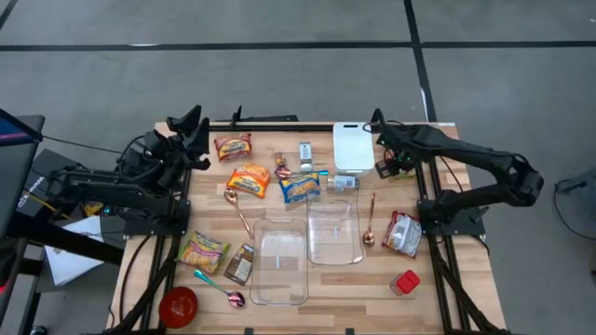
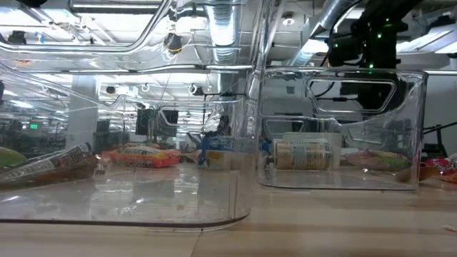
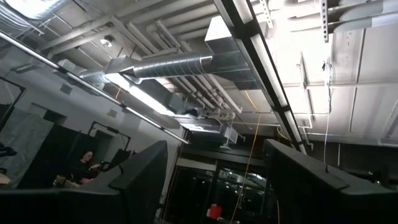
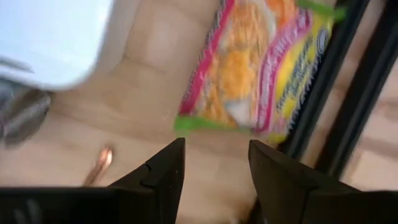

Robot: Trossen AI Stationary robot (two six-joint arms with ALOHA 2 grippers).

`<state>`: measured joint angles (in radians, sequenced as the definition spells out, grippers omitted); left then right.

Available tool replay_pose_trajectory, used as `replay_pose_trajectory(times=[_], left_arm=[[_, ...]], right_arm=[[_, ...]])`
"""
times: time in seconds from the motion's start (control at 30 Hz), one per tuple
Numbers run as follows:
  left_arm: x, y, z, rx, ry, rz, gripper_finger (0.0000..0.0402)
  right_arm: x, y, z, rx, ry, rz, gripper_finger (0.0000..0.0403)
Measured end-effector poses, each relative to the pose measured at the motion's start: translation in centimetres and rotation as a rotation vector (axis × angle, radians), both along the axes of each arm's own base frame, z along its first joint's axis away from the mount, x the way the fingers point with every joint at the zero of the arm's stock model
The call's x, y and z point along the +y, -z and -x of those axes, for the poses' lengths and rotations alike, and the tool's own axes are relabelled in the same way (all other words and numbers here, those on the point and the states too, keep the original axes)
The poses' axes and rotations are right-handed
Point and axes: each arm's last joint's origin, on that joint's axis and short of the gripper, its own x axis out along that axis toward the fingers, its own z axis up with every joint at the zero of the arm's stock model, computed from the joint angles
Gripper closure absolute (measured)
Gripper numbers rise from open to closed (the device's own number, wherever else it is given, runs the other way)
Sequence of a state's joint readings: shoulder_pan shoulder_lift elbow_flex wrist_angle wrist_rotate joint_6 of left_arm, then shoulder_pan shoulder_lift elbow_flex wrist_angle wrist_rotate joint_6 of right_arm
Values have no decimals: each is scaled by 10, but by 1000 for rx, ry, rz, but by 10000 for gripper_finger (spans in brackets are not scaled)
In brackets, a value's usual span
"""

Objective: Pick & Place Food Item
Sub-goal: Put the top right green noodle pack into the left transparent bin

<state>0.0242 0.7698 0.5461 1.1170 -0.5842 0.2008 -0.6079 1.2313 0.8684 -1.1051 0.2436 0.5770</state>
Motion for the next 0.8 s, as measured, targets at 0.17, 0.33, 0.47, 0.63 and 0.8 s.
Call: replay_pose_trajectory(times=[0.17,0.33,0.47,0.63,0.8], left_arm=[[0,0,0,-2,-1,3,142],[0,0,0,-7,-1,11,142],[0,0,0,-7,-2,12,142],[0,0,0,-7,-3,14,142],[0,0,0,-8,-4,14,142]], right_arm=[[4,15,-1,24,3,55,230],[5,26,-1,10,3,73,230],[4,33,-6,0,-9,82,230],[4,43,-17,17,-42,71,230],[5,58,-24,134,-77,97,226]])
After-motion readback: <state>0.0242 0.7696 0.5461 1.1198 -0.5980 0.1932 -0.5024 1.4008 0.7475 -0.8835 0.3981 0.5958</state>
